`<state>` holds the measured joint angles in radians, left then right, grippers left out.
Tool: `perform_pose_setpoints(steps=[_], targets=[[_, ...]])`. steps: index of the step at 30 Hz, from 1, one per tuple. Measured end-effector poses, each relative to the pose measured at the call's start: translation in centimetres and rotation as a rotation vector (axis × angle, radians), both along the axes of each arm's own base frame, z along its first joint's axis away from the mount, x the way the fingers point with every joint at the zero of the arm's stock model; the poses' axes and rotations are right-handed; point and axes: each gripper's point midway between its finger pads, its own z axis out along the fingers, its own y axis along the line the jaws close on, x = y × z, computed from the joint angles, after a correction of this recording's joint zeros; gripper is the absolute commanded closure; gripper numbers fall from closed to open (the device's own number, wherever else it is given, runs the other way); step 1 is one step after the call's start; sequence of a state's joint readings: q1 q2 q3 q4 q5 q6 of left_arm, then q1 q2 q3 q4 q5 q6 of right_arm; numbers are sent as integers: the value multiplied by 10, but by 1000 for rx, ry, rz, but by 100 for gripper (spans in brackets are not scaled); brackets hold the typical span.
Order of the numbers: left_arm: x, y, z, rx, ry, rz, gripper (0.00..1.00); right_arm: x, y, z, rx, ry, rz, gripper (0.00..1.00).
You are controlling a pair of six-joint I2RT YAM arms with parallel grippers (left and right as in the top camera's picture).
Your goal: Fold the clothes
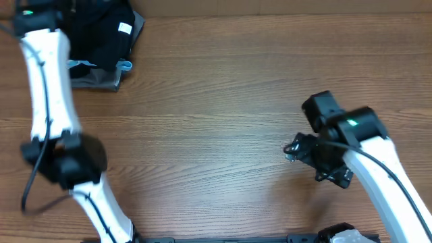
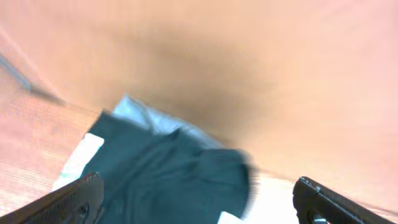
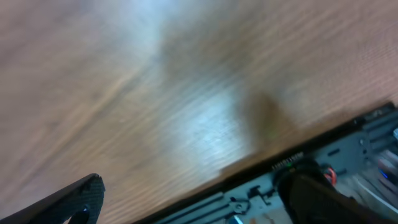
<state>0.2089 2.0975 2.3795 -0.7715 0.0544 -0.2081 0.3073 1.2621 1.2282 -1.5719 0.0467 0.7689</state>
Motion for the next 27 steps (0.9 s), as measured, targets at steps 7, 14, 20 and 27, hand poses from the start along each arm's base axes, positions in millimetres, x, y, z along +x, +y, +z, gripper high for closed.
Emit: perform_pose_setpoints(steps=[7,14,20,27], targets=[[-120,-63,129,-61,-147,-200,0,-25,-8,58,87,-276,-2,0],[-207,-98,108,-154,62,-283,0,-62,-19,89,169,-507,-5,0],[-234,-116,73,-192,240,-338,0,-92,-30,99,218,-689,-11,0],[-245,-160,71,-150,260,-474,0,-102,-37,95,219,-759,-20,0]])
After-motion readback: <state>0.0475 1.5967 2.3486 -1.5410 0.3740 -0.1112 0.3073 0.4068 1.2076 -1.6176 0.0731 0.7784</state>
